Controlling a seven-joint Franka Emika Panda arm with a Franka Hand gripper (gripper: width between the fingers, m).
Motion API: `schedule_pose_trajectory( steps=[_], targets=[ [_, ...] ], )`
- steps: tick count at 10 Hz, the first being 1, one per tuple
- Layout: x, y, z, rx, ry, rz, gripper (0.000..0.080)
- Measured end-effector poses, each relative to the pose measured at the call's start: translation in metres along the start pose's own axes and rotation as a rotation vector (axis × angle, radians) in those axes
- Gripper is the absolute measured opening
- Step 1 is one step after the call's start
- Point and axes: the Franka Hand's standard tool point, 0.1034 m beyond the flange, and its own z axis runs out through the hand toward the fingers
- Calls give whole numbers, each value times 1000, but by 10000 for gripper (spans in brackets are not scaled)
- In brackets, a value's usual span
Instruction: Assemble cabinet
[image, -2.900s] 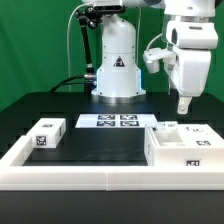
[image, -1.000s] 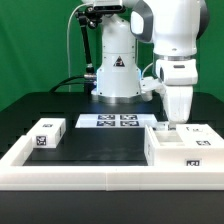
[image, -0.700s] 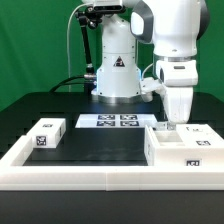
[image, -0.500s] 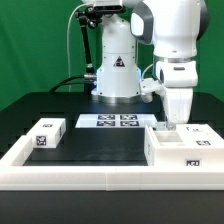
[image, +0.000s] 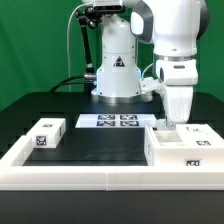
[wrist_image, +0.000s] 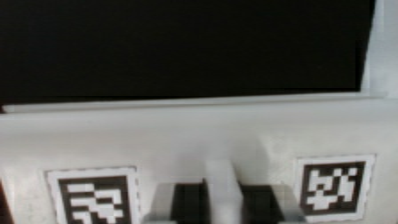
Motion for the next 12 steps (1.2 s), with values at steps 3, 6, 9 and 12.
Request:
schedule_pose_trajectory(
  steps=[3,6,9,12],
  targets=[
    [-5,-2,-15,3,-23,0,71],
    [-13,-2,-38,6,-54,3,71],
    [-26,10,-48,0,-60,19,71],
    [-35,27,-54,-13,-55,20,71]
  ],
)
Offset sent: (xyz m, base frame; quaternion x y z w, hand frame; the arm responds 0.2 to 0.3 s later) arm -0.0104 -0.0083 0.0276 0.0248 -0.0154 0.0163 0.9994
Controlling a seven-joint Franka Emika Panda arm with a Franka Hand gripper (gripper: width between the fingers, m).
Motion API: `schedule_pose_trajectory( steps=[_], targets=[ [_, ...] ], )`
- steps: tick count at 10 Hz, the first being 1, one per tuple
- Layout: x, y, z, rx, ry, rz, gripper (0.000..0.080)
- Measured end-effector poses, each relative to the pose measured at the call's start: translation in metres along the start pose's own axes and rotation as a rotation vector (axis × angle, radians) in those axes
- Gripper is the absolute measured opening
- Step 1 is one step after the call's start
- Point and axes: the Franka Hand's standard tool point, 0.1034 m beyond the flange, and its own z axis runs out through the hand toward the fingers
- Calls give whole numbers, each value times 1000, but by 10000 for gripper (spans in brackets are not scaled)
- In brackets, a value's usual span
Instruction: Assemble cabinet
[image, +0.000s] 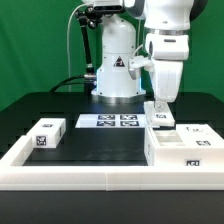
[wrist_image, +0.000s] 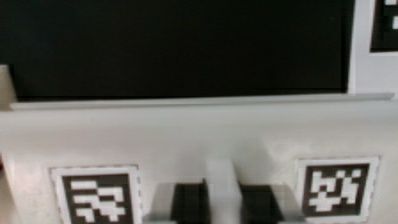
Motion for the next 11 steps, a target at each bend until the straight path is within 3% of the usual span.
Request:
schedule_pose_trajectory(
  steps=[4,8,11],
  targets=[
    [0,-1,3,6,1,0,71],
    [3,15,3,-6,10,6,71],
    [3,15,3,-5,11,6,71]
  ],
)
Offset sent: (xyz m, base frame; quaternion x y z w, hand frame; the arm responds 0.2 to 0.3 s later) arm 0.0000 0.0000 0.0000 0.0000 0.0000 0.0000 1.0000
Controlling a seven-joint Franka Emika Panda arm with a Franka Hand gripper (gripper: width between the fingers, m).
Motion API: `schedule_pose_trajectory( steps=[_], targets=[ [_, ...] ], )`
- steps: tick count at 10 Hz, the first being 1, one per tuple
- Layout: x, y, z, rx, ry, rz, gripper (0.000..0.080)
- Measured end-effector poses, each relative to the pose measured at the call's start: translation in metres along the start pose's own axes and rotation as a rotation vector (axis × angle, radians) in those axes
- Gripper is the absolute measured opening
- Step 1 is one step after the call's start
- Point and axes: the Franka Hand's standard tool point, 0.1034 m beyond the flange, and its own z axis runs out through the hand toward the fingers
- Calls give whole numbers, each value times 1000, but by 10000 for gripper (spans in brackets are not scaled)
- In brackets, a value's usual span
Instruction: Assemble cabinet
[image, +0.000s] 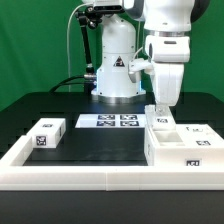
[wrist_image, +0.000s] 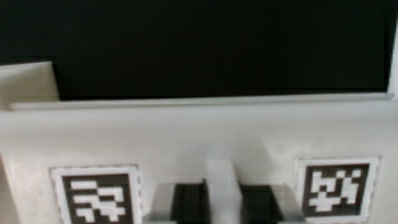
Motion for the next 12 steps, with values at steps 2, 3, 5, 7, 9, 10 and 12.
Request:
schedule_pose_trajectory(
  steps=[2,3,5,7,9,10,12],
  targets=[
    [0,0,0,1,0,0,71],
    [-2,1,0,-1,1,-2,71],
    [-5,3,-1,4,-1,3,71],
    [-7,2,-1,16,-6,4,71],
    [-7,2,0,18,-6,4,71],
    [-6,2,0,18,-6,6,71],
    [-4,3,-5,18,-9,7,71]
  ],
)
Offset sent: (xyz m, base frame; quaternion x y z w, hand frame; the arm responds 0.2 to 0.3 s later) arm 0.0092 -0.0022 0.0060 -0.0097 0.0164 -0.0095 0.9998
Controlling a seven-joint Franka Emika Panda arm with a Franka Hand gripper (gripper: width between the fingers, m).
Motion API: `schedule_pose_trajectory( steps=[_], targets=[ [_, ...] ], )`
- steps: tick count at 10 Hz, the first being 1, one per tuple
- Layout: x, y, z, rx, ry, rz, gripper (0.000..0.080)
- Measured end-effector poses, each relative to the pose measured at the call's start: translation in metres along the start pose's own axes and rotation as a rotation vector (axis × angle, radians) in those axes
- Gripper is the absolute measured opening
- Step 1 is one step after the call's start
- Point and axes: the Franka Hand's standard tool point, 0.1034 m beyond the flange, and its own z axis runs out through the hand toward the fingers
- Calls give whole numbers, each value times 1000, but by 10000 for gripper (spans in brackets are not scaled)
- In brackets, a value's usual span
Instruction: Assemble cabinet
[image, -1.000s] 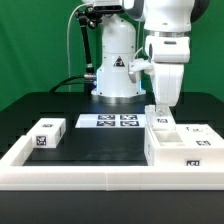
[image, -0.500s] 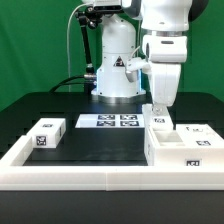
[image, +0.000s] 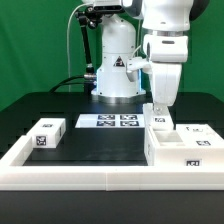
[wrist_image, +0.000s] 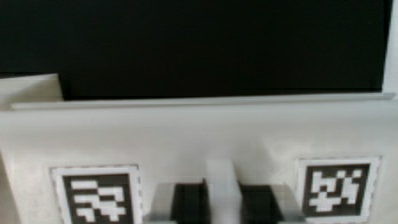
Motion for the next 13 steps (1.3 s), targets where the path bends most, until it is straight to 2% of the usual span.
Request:
schedule_pose_trajectory(
  steps=[2,7,10,13],
  targets=[
    [8,-1,-5,-11,3,-11,71],
    [6,-2,-2,-4,3,-7,71],
    [8,3,2,2,7,-6,71],
    [6,13,3,-8,13,-2,71]
  ],
)
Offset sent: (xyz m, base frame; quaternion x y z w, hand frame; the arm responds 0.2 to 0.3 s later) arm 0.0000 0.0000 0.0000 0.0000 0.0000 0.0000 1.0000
